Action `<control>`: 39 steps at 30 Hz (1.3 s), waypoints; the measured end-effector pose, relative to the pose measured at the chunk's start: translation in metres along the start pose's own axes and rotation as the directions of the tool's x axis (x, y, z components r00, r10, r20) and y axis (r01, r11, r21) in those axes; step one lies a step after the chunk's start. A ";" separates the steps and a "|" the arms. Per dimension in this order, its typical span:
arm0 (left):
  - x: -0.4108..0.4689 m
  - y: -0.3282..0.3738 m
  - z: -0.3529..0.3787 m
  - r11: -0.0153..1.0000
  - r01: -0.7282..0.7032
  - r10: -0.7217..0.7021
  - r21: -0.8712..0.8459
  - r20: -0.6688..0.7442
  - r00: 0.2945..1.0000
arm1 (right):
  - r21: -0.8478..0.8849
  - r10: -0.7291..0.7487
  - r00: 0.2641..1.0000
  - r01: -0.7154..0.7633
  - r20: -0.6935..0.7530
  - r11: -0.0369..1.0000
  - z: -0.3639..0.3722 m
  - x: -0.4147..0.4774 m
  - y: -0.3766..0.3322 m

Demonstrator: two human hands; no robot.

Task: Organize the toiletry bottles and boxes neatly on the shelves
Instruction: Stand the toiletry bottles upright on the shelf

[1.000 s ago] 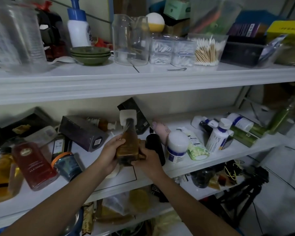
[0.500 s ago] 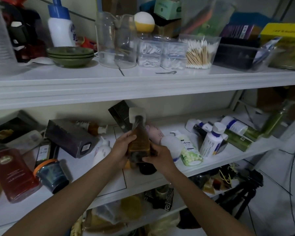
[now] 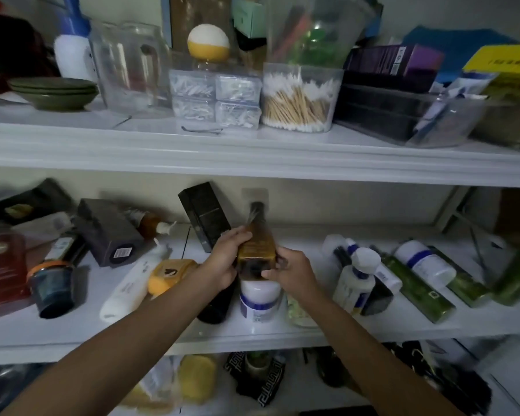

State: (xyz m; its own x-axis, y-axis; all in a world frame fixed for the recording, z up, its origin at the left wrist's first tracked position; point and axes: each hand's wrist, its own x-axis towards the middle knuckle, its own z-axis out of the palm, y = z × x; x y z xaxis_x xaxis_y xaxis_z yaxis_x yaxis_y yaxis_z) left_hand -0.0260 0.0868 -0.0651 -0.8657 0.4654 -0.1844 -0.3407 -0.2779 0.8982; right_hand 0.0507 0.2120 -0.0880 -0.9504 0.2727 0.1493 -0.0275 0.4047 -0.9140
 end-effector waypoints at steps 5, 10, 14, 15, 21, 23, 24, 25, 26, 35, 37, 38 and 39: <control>0.003 -0.009 0.022 0.999 0.016 -0.015 0.051 -0.025 1.000 | 0.041 0.019 1.000 -0.020 0.014 0.999 -0.022 0.000 0.010; 0.005 -0.008 0.013 0.998 0.009 -0.004 0.067 -0.065 0.998 | 0.073 0.025 0.998 -0.030 0.066 0.997 -0.011 0.003 0.008; 0.006 -0.008 0.014 0.999 0.031 -0.028 0.040 -0.072 0.997 | 0.079 0.031 0.996 -0.037 0.085 0.996 -0.012 0.006 0.009; 0.008 -0.008 0.017 0.998 0.038 -0.035 0.042 -0.081 0.996 | 0.065 0.025 0.996 -0.031 0.080 0.997 -0.015 0.007 0.010; 0.014 -0.017 0.044 0.992 0.121 -0.120 0.026 -0.049 0.992 | -0.057 0.102 0.995 -0.103 -0.019 0.993 -0.038 0.006 0.028; 0.016 -0.022 0.056 0.990 0.131 -0.130 0.043 -0.030 0.991 | -0.072 0.138 0.989 -0.142 -0.056 0.987 -0.044 0.001 0.034; 0.018 -0.024 0.060 0.989 0.142 -0.141 0.041 -0.015 0.990 | -0.060 0.156 0.985 -0.161 -0.074 0.985 -0.045 -0.002 0.036; 0.020 -0.026 0.063 0.987 0.155 -0.155 0.035 -0.002 0.988 | -0.039 0.170 0.981 -0.174 -0.090 0.984 -0.047 -0.005 0.036; 0.024 -0.027 0.065 0.986 0.166 -0.166 0.033 0.011 0.986 | -0.009 0.177 0.979 -0.179 -0.102 0.984 -0.049 -0.007 0.034; 0.047 0.011 0.114 0.991 0.130 -0.129 0.005 0.189 0.974 | -0.101 0.069 0.990 -0.081 -0.125 0.992 -0.120 0.017 -0.017; 0.048 0.014 0.132 0.994 0.108 -0.102 -0.016 0.220 0.970 | -0.119 0.057 0.990 -0.072 -0.125 0.990 -0.144 0.021 -0.022; 0.047 0.014 0.143 0.995 0.095 -0.088 -0.021 0.231 0.969 | -0.119 0.049 0.991 -0.064 -0.121 0.991 -0.156 0.021 -0.022; 0.047 0.012 0.153 0.996 0.086 -0.076 -0.029 0.247 0.966 | -0.095 0.039 0.992 -0.050 -0.116 0.994 -0.169 0.021 -0.019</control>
State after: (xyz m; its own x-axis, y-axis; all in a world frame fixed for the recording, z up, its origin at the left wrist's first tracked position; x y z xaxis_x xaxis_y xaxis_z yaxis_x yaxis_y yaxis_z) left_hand -0.0148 0.2342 -0.0019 -0.7198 0.6784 -0.1474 -0.4241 -0.2615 0.8670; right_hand 0.0837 0.3574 -0.0037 -0.9083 0.3878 0.1568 0.0494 0.4717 -0.8804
